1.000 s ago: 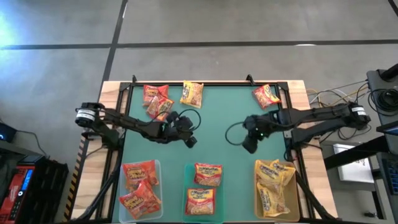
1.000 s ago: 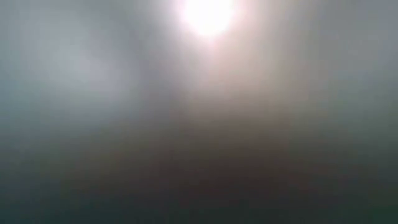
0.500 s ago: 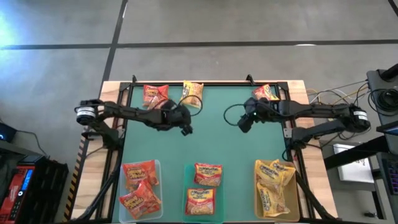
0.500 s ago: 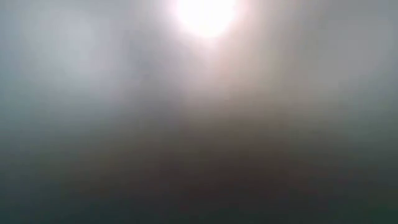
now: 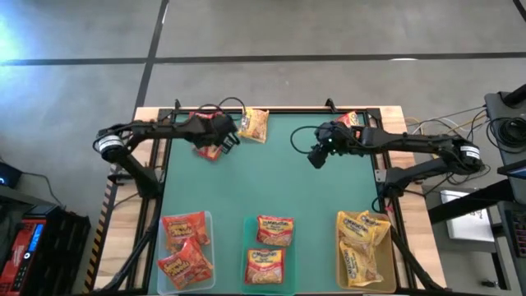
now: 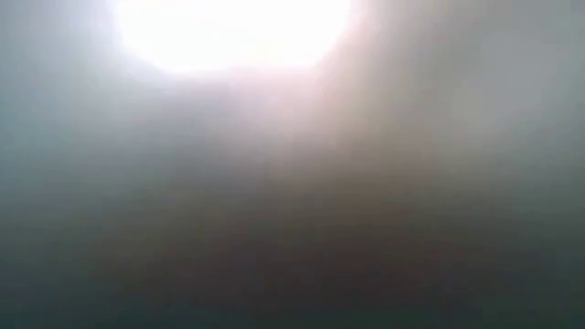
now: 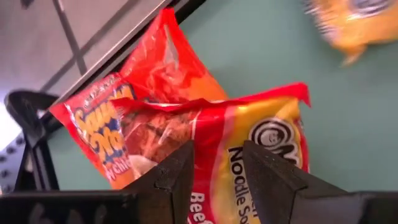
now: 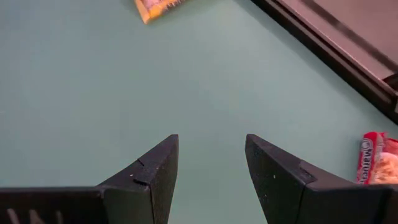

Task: Sort Maruchan noodles
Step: Put the red noodle pack into the green bin

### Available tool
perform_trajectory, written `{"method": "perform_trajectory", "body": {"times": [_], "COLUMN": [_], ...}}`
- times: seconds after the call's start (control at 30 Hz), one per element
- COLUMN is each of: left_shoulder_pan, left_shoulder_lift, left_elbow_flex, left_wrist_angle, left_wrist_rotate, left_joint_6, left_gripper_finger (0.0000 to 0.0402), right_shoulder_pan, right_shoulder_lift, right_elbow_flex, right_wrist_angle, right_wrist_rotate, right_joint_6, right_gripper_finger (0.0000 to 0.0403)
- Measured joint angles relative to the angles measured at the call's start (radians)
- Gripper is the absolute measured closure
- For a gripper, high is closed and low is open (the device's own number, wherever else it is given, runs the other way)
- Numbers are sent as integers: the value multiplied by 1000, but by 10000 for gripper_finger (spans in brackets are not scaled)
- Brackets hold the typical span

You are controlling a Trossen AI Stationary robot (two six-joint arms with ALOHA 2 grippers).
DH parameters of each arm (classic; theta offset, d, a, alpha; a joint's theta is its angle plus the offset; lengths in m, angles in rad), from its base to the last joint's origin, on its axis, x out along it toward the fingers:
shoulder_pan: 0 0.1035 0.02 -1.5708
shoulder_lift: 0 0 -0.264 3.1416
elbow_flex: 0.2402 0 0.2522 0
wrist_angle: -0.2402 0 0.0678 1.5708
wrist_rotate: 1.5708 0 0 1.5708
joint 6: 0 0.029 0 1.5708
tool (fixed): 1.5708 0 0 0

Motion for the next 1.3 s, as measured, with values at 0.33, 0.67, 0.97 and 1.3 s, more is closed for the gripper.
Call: {"method": "perform_trajectory", "body": {"times": [0.33,0.67,0.97,1.3], "left_shoulder_pan": [23,31,39,35], "left_shoulder_lift": [-18,-106,-74,4], "left_elbow_flex": [2,-5,-39,-40], "left_wrist_angle": [-55,-256,-252,-235], "left_wrist_rotate": [23,-83,-102,-40], "left_joint_6": [8,-63,-224,-250], "left_gripper_finger": [280,280,289,323], "right_shoulder_pan": [0,0,1,1], "right_shoulder_lift": [76,96,127,133], "right_elbow_flex": [0,0,0,0], "right_wrist_angle": [-10,-95,-90,-98], "right_wrist_rotate": [17,17,16,5], "right_joint_6": [-35,-48,-47,-38], "right_gripper_finger": [227,227,227,227]}}
